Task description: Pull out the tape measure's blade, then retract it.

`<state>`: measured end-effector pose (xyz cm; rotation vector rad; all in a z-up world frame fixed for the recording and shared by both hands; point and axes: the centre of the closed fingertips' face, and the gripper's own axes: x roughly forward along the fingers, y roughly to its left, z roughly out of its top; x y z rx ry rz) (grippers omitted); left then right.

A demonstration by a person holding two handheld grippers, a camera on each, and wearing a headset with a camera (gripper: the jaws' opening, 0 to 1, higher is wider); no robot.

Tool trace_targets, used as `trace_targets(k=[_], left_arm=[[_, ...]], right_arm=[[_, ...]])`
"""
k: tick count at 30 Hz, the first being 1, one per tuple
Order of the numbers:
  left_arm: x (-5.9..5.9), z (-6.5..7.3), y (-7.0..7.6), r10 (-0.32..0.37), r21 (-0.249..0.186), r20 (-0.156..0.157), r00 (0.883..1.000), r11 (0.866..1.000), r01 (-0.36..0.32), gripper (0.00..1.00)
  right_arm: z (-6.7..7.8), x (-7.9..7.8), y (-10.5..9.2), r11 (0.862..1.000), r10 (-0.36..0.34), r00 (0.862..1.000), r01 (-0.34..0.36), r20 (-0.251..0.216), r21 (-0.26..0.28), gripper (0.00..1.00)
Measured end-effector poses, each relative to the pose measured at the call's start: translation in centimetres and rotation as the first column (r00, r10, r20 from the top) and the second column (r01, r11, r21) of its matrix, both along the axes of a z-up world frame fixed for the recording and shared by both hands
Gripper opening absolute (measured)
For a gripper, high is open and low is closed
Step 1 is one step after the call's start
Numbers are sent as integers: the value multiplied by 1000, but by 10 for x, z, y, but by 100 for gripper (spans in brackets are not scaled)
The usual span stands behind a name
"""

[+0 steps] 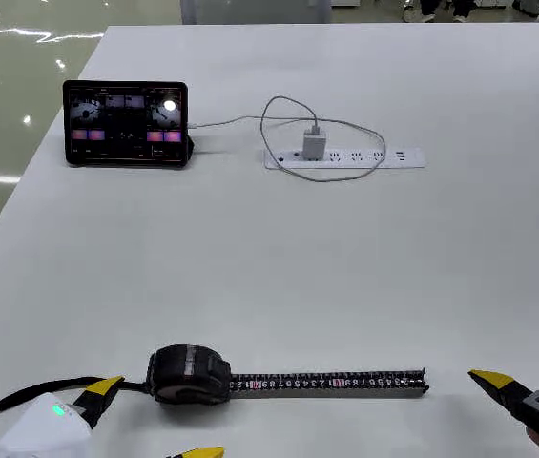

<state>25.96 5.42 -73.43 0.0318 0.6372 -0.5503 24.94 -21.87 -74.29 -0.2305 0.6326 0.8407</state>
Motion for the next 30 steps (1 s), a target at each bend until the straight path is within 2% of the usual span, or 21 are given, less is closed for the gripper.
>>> trace_targets(k=[7,20,30], left_arm=[[4,-4,1,12,5,-7,1000,1000,-12,86],[13,-8,-2,41,-3,-33,999,999,-41,87],[17,-10,-3,90,-25,-56,994,995,-92,86]], right_arm=[[-1,0,-2,1000,4,1000,-4,-2,-4,84],[-2,8,1,1000,20,1000,-20,0,-6,84],[-5,10,0,1000,30,1000,-30,-3,-8,83]])
